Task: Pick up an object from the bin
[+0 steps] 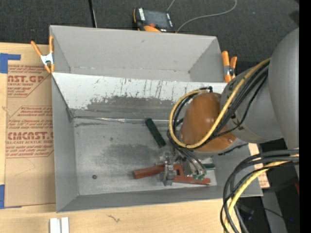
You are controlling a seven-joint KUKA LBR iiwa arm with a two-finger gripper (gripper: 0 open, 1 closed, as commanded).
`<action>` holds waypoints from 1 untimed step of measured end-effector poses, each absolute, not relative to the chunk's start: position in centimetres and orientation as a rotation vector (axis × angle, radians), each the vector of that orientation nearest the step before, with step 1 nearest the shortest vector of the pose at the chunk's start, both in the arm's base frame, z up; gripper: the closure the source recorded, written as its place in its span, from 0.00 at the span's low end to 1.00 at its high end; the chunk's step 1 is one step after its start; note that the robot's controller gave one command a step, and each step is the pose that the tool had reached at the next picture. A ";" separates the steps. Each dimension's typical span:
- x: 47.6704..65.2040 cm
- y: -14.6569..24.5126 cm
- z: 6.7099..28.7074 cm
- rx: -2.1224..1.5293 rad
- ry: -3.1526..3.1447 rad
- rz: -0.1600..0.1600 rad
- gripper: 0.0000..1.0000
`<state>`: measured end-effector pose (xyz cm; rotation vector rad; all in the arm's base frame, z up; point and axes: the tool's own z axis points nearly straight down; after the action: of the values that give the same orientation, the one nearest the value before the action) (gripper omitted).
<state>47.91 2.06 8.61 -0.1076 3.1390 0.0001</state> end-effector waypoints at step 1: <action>47.9 2.1 9.0 -0.107 3.140 0.000 1.00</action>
Offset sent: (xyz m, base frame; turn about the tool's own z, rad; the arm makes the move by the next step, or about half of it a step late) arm -0.0001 0.0002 0.0046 0.0000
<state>47.88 2.10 9.01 -0.1073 3.1397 -0.0003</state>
